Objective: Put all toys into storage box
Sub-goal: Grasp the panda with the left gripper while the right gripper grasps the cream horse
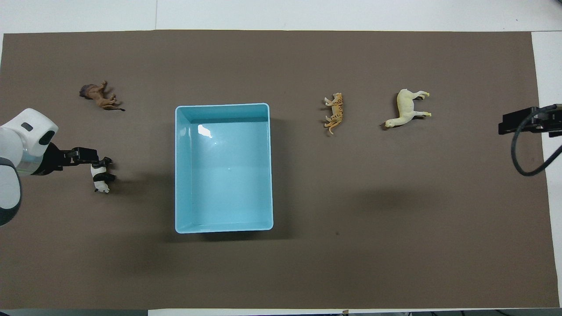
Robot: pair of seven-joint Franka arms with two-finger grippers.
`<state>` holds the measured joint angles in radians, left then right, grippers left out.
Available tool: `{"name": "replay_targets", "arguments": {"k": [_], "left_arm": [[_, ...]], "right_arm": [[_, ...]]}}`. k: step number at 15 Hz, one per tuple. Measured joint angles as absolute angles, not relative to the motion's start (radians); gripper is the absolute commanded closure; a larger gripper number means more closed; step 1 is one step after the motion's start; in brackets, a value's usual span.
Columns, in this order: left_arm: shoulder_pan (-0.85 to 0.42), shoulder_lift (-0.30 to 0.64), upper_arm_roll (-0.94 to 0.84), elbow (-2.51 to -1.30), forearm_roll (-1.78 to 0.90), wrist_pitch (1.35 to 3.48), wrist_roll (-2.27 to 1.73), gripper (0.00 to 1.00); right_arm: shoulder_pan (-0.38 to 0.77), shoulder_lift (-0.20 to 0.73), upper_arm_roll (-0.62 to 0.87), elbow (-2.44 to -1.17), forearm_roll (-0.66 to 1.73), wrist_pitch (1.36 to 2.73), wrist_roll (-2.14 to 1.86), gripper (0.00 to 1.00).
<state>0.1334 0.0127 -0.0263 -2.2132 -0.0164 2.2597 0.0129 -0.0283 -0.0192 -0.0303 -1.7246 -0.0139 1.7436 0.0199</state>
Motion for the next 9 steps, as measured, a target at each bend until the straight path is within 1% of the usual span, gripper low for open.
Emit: {"name": "replay_targets", "arguments": {"k": [1,3,5,8,9], "left_arm": [[0.140,0.033,-0.026,-2.243,-0.017,2.325,0.008,0.00],[0.148,0.074,-0.026,-2.278,-0.017,2.424,-0.006,0.00],[0.151,0.110,-0.026,-2.286,-0.017,2.464,-0.021,0.00],[0.151,0.149,-0.030,-2.287,-0.017,2.494,-0.070,0.00],[0.151,0.159,-0.031,-2.287,-0.017,2.500,-0.075,0.04]], "right_arm": [[-0.016,0.001,-0.029,-1.753,-0.014,1.798,0.028,0.00],[-0.001,0.070,-0.026,-1.786,-0.016,1.919,0.035,0.00],[0.015,0.149,-0.024,-1.790,-0.017,2.021,0.036,0.00],[0.045,0.230,-0.023,-1.789,-0.018,2.116,0.036,0.00],[0.052,0.247,-0.022,-1.789,-0.020,2.137,0.034,0.00]]}}
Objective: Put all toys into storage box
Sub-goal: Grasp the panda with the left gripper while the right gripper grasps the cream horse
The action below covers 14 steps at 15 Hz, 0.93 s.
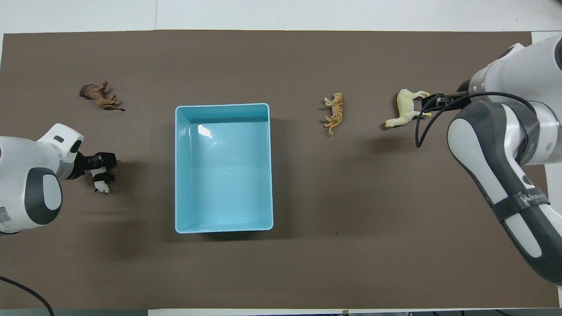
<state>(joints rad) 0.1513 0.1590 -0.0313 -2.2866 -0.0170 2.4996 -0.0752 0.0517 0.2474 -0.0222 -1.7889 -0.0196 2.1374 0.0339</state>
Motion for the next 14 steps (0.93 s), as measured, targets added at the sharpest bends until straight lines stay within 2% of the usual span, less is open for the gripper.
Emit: {"name": "replay_targets", "arguments": {"k": [4,5,11,14], "left_arm": [[0.151,0.166,-0.032,-2.278,-0.017,2.500,-0.080,0.85],[0.151,0.165,-0.032,-2.269,-0.017,2.495,-0.080,1.00],[0.149,0.168,-0.036,-2.193,-0.017,2.384,-0.084,1.00],[0.128,0.167,-0.045,-2.037,-0.020,2.167,-0.145,1.00]], "right_arm": [[0.068,0.300,-0.022,-1.783,-0.023,2.225,0.000,0.00],[0.068,0.314,-0.022,-1.774,-0.023,2.240,-0.010,0.00],[0.079,0.451,-0.021,-1.682,-0.023,2.283,-0.024,0.00],[0.088,0.503,-0.021,-1.680,-0.023,2.345,-0.045,0.00]]}}
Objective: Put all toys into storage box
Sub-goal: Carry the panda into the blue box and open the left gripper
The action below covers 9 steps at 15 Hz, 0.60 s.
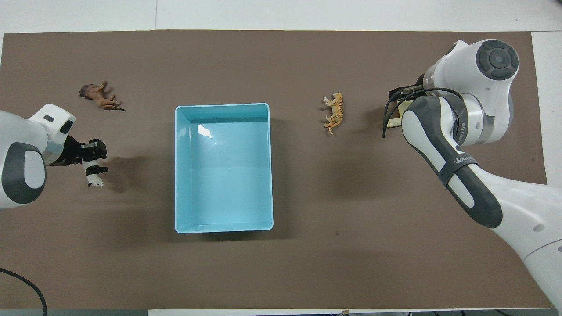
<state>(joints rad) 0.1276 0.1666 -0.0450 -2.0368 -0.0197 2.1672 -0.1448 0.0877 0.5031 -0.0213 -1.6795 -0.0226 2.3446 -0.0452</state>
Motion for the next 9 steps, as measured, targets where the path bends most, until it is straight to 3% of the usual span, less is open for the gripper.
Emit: {"name": "replay_targets", "arguments": {"k": [4,9], "left_arm": [[-0.051,0.167,-0.056,-1.795,-0.023,1.953,-0.506,1.00],[-0.311,0.201,-0.064,-1.792,-0.024,2.052,-0.926,1.00]], "right_arm": [[0.087,0.524,-0.023,-1.678,-0.022,2.362,-0.051,0.01],[0.086,0.544,-0.024,-1.679,-0.020,2.395,-0.051,0.02]]}}
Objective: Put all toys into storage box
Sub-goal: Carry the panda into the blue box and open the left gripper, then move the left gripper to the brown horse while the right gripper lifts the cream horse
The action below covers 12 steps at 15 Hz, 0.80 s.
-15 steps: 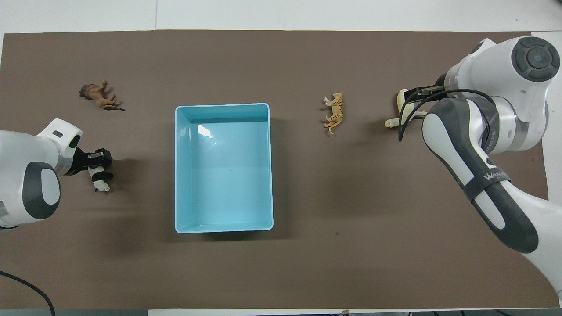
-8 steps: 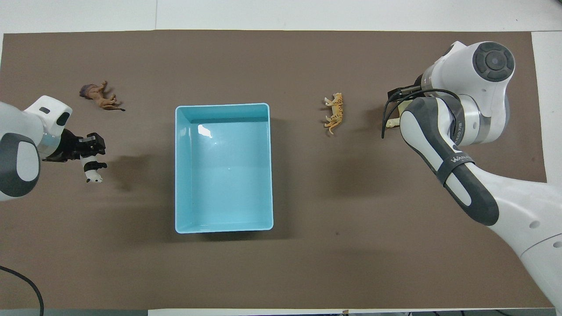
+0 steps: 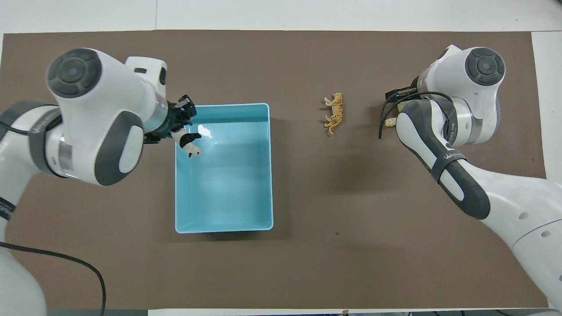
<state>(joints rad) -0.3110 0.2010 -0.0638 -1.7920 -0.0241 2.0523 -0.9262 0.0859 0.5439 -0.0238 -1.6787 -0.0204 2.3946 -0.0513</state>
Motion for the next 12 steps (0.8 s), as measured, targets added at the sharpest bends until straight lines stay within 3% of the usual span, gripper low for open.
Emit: {"name": "replay_targets", "arguments": {"k": [1,2,3,5,7,8,9,12], "left_arm": [[-0.345,0.205,-0.064,-1.817,-0.024,2.093,-0.971,1.00],[-0.368,0.206,-0.064,-1.840,-0.024,2.121,-0.999,0.56],[-0.383,0.206,-0.063,-1.857,-0.024,2.131,-1.016,0.01],[-0.387,0.204,-0.057,-1.864,-0.024,2.126,-1.024,0.00],[-0.381,0.194,-0.040,-1.852,-0.024,2.099,-1.024,0.00],[-0.367,0.188,-0.034,-1.835,-0.024,2.071,-1.026,0.00],[-0.339,0.182,-0.029,-1.816,-0.024,2.046,-1.027,0.00],[-0.177,0.169,-0.022,-1.785,-0.020,2.035,-1.020,0.00]], "right_arm": [[0.086,0.544,-0.024,-1.679,-0.020,2.395,-0.051,0.08],[0.086,0.544,-0.024,-1.679,-0.020,2.395,-0.050,0.20],[0.086,0.544,-0.025,-1.679,-0.020,2.395,-0.044,0.33],[0.086,0.545,-0.024,-1.693,-0.018,2.395,-0.008,0.59],[0.087,0.547,-0.022,-1.717,-0.010,2.400,0.031,0.69],[0.088,0.545,-0.022,-1.723,-0.004,2.414,0.042,0.91],[0.087,0.541,-0.023,-1.730,-0.002,2.427,0.049,1.00],[0.087,0.531,-0.023,-1.753,0.001,2.457,0.052,1.00]]}}
